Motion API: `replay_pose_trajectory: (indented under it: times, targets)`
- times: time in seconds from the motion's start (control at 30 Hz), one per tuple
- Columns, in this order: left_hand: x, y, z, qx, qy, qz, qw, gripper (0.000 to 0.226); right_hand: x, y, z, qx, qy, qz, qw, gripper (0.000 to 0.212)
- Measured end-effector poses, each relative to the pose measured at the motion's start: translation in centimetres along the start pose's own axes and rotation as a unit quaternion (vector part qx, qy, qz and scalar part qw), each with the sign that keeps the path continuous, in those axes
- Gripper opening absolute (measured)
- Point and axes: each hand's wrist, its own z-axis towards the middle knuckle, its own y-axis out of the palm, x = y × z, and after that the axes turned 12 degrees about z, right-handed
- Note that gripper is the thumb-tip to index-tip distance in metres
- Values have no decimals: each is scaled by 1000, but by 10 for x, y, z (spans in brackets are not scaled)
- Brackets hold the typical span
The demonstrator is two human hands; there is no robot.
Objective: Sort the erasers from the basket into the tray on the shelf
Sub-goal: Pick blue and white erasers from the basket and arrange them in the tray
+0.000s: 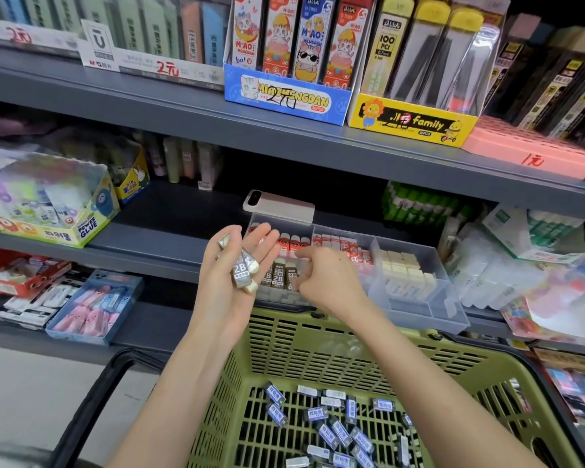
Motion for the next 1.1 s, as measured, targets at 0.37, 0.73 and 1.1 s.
replay_pose_trajectory:
  times: [0.37,0.73,1.1]
  targets:
    - [-1,5,0,-43,-49,-26,998,35,-10,-9,-14,137,-93,77,983,19]
    - [-3,8,-3,-35,-22,37,998,40,-21,-22,-14,8,58,391,918,5]
    - [3,6,-4,114,-12,150,982,36,5,-48,18,-63,-31,123,990,9]
